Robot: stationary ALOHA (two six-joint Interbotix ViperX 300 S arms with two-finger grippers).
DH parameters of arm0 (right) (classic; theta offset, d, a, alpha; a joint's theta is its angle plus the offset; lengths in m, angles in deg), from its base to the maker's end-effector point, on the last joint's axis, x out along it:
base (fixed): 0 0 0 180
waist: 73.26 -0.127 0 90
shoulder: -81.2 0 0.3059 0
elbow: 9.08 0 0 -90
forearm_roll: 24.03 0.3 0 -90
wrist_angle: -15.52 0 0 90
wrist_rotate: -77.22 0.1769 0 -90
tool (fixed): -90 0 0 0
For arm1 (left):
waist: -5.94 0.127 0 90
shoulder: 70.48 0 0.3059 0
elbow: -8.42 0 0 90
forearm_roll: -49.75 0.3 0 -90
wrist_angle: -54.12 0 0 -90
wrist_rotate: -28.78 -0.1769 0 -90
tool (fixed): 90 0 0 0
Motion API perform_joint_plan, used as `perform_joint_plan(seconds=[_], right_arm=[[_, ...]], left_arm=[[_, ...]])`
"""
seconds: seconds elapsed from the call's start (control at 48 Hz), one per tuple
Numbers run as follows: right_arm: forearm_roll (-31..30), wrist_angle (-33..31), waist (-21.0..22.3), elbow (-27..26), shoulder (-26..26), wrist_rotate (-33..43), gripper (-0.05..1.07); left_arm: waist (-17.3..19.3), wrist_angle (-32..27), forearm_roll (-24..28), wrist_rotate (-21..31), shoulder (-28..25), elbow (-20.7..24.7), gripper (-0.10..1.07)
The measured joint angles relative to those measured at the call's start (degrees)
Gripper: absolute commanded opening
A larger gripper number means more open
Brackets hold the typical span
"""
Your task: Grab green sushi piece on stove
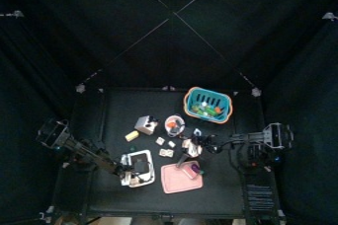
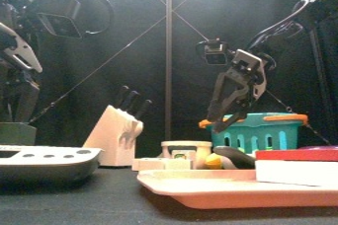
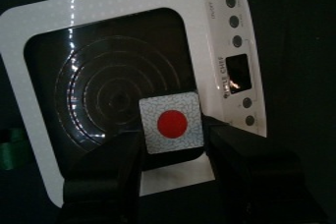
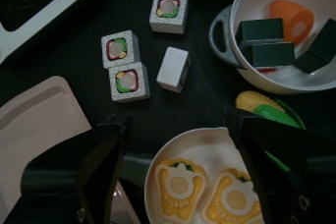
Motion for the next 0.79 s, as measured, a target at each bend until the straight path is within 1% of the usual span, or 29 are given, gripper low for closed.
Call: perform_joint_plan(seconds=[0.125,0.271,0.792], right_arm=[[0.0,0.0,0.0,0.0,0.0,0.0,1.03],[0.0,0.0,0.0,0.0,0.0,0.0,1.03],[0.0,0.0,-0.4,0.1,0.0,-0.1,1.03]], left_arm=[[0.3,0.0,1.7,0.0,1.9,0.0,0.64],[0.6,0.0,2.5,0.0,4.4,0.0,0.64],[2.2,0.0,4.0,0.0,4.8,0.0,0.64]])
